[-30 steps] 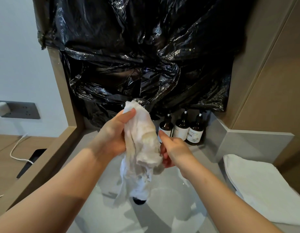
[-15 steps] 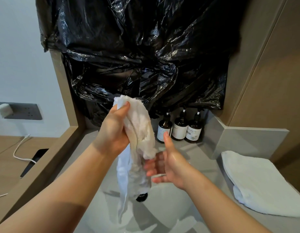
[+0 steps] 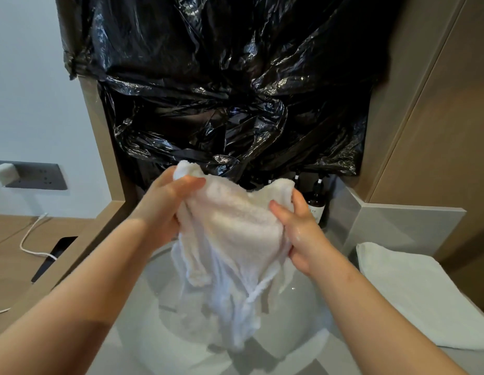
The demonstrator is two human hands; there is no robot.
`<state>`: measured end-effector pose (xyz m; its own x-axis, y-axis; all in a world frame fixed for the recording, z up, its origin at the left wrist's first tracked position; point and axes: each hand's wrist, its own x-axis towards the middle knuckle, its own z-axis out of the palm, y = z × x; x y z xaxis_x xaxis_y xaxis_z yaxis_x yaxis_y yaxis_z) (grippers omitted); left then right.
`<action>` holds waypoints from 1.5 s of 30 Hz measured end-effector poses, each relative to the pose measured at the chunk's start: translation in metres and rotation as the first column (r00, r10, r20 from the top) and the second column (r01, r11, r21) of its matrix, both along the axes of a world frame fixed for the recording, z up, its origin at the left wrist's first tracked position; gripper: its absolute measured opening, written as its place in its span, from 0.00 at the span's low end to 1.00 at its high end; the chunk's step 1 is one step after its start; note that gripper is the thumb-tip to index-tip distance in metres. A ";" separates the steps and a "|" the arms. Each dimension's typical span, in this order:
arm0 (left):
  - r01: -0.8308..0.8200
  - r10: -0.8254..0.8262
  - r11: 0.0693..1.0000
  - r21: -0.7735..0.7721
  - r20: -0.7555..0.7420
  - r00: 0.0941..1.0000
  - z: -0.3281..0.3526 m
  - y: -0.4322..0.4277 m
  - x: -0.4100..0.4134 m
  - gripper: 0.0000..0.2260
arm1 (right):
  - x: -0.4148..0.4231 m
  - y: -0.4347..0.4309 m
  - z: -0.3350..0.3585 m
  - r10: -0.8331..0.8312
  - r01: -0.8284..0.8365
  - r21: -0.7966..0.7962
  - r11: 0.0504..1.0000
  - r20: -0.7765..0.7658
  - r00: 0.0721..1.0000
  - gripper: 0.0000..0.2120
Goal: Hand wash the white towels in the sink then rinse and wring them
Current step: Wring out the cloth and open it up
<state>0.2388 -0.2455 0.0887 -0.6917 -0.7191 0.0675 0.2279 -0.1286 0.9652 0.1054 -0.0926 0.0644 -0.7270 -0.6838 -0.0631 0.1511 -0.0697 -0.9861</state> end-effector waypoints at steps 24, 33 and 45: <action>0.156 0.781 0.403 -0.902 0.428 0.455 -0.034 -0.078 0.029 0.09 | -0.064 0.018 0.041 0.045 0.401 0.382 0.832 -0.768 0.639 0.06; -0.429 0.429 0.897 -0.107 0.447 0.785 -0.036 -0.100 0.028 0.06 | -0.090 0.035 0.019 -0.267 0.467 0.238 0.852 -0.571 0.776 0.08; 0.218 0.157 0.838 -0.500 0.603 0.782 -0.017 -0.087 0.038 0.10 | -0.093 0.047 0.012 0.292 0.263 0.659 0.704 -0.607 0.739 0.18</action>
